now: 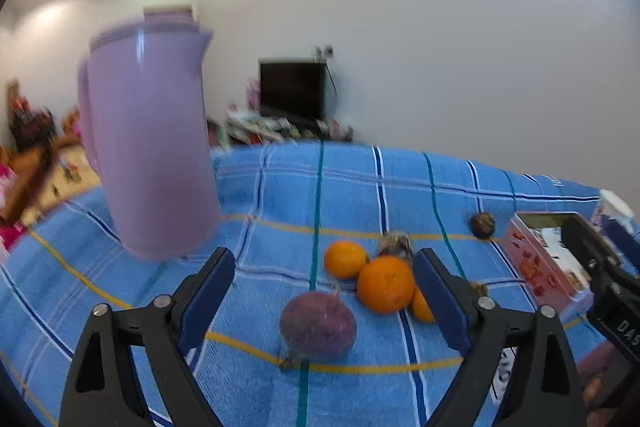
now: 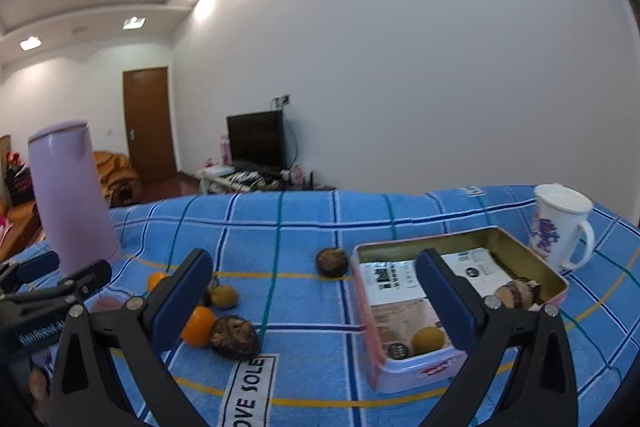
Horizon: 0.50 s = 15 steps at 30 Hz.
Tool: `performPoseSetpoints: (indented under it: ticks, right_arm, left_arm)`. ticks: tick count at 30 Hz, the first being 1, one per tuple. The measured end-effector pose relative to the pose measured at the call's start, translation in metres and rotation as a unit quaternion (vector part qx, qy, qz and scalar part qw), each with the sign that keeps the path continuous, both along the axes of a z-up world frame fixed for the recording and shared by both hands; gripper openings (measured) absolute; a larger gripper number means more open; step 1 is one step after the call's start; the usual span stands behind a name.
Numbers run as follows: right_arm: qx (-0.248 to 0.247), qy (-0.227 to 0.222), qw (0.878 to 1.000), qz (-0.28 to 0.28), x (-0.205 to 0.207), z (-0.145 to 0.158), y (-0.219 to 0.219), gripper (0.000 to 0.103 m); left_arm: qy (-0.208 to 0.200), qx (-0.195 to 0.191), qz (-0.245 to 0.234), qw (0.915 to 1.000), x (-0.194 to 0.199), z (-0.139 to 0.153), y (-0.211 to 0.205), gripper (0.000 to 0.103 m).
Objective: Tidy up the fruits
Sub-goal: 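Approach and grasp the purple round fruit with the left tool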
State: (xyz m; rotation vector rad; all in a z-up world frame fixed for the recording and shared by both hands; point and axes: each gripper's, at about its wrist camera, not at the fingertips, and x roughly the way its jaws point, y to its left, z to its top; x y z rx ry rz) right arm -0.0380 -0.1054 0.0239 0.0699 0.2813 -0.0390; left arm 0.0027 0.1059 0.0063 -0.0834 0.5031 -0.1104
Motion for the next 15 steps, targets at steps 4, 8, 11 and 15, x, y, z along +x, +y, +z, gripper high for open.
performPoseSetpoints:
  ticks: [4,8,11,15]
  right_arm:
    - [-0.007,0.002,1.000,0.010,0.001,-0.001,0.005,0.103]
    - [-0.004,0.007,1.000,0.020,0.002,-0.003,0.006,0.103]
    - [0.002,0.010,1.000,0.022,0.001,-0.002,0.006,0.103]
    - [0.011,0.015,1.000,0.025,0.001,-0.003,0.005,0.103]
  left_arm:
    - [0.042,-0.073,-0.026,0.9961,0.011,-0.005,0.024,0.093]
    - [0.061,-0.118,-0.035,0.9905,0.012,-0.007,0.037,0.093]
    - [0.088,-0.139,-0.049,0.9852,0.016,-0.013,0.038,0.093]
    - [0.109,-0.085,-0.073,0.9878,0.016,-0.018,0.014,0.093]
